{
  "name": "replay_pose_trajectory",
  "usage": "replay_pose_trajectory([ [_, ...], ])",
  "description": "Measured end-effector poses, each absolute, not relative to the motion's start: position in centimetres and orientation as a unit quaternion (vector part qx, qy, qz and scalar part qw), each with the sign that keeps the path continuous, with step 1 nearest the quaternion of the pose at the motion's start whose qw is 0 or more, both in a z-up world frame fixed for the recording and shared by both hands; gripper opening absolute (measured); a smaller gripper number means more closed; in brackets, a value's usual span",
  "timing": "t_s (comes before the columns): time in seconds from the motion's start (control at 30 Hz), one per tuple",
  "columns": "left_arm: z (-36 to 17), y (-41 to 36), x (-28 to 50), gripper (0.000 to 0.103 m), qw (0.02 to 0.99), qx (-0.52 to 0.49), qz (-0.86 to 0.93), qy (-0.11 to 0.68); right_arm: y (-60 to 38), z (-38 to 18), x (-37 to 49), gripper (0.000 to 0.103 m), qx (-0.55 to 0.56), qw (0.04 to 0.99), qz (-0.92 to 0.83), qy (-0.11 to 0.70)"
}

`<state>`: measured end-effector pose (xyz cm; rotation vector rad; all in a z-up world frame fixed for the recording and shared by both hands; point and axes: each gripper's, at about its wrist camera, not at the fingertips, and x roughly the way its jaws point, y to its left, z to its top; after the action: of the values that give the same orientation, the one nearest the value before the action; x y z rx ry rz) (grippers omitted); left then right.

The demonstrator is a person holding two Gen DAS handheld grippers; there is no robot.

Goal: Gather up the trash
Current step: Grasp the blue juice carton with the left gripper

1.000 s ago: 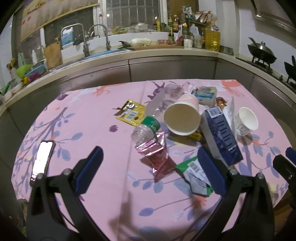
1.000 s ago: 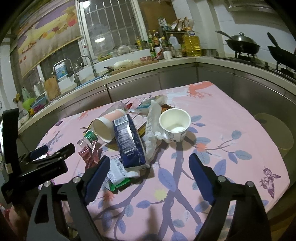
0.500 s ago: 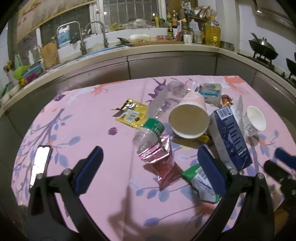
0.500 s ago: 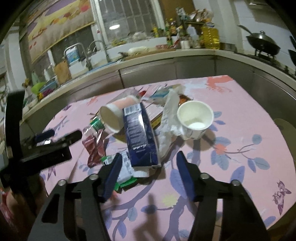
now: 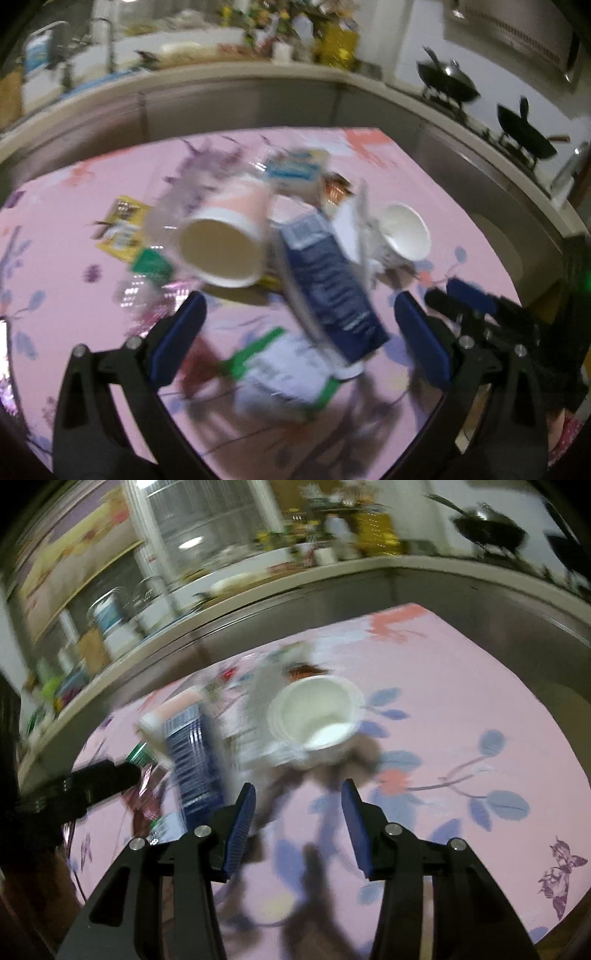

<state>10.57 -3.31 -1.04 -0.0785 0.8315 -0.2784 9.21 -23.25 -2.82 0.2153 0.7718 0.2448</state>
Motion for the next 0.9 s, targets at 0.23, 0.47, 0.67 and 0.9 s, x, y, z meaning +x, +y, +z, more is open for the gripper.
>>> replay_pose_trajectory([
  [0.23,-2.7,-5.9,14.1,0.098,0.892,-0.029,-0.114,0.436,-26.4,-3.0,10.8,0.046,0.142,0.912,0.105,0.369],
  [0.47,-3.9,-5.3,15.7,0.064,0.877,-0.072,-0.104,0.463,-27.5,-3.2,14.0,0.046,0.192,0.897,0.136,0.374],
  [0.67,-3.3,-5.6,15.0,0.053,0.887,-0.056,-0.096,0.448,-26.9,-4.6,16.2,0.013,0.203,0.878,0.157,0.405],
  [0.9,-1.8,-5.1,13.9,0.051,0.893,-0.066,-0.098,0.435,-28.6,-4.3,14.4,0.001,0.226,0.882,0.141,0.390],
])
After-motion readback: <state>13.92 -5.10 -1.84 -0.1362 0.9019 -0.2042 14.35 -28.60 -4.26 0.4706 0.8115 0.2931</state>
